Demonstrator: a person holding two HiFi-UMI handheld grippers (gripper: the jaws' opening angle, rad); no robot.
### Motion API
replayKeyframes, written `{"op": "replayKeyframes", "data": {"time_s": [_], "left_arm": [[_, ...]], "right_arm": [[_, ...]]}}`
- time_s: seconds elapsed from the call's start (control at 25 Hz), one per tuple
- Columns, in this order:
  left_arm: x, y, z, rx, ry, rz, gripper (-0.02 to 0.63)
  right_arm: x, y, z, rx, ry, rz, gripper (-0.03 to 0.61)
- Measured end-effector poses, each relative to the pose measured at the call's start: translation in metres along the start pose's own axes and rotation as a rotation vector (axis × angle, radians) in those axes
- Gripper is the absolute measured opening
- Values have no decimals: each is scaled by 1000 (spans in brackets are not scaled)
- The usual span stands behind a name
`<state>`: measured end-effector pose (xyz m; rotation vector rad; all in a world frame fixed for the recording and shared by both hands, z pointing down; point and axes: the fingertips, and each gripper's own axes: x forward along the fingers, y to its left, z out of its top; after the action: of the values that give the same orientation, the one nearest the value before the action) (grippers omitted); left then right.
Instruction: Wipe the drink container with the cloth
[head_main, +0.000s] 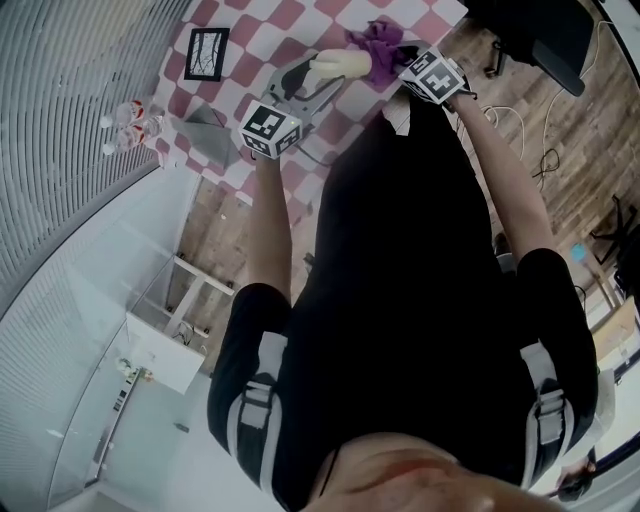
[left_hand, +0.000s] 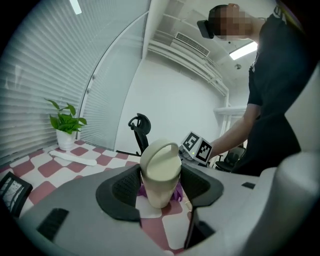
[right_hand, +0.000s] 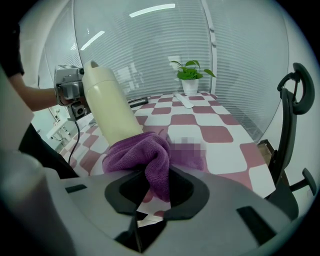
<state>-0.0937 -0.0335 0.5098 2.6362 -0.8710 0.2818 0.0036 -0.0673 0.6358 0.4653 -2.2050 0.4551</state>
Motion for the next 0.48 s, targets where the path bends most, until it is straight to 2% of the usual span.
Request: {"op": "replayKeyframes", "data": {"time_s": [0.12,0.36,0.48], "left_arm": [[1,-9,-2,43,21,-7,270],[4,-23,0,152,51,-39,270],[5,-26,-1,180,67,-49,270]], "right_arm": [[-5,3,3,-20,0,15,103],[-25,20,30,-68,-81,102,101],[-36,29,45,-118,-103,140,100]]}}
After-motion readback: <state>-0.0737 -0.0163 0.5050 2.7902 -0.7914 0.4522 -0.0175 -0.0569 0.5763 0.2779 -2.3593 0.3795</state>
